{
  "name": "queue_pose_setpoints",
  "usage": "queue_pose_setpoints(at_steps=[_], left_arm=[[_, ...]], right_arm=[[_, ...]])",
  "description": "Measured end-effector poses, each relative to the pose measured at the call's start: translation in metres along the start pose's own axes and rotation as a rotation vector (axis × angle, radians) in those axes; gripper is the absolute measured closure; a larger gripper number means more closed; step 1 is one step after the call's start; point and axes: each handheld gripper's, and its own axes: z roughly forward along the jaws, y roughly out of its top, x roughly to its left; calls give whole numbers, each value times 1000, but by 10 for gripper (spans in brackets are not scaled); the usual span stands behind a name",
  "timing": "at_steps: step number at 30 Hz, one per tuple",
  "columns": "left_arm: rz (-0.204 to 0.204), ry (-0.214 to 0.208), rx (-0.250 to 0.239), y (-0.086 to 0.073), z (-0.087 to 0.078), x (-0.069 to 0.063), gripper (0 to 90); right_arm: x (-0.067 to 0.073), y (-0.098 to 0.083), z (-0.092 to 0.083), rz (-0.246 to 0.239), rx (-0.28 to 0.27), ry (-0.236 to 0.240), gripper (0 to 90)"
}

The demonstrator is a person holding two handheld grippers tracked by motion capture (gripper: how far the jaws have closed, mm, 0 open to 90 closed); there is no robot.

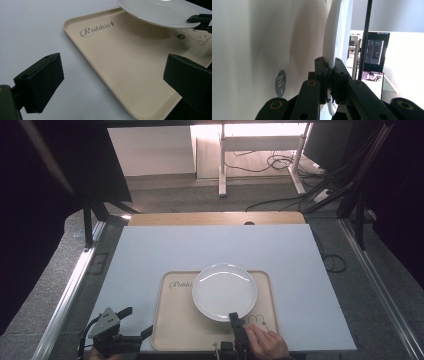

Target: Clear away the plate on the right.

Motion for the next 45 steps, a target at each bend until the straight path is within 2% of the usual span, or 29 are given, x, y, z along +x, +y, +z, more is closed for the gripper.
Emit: queue_pose_setpoints(at_steps=[14,45], left_arm=[[3,0,0,0,0,0,27],[7,1,1,0,0,-1,27]], right_arm=[[5,13,6,-16,-27,27,855],[18,16,14,-30,-30,85,855]])
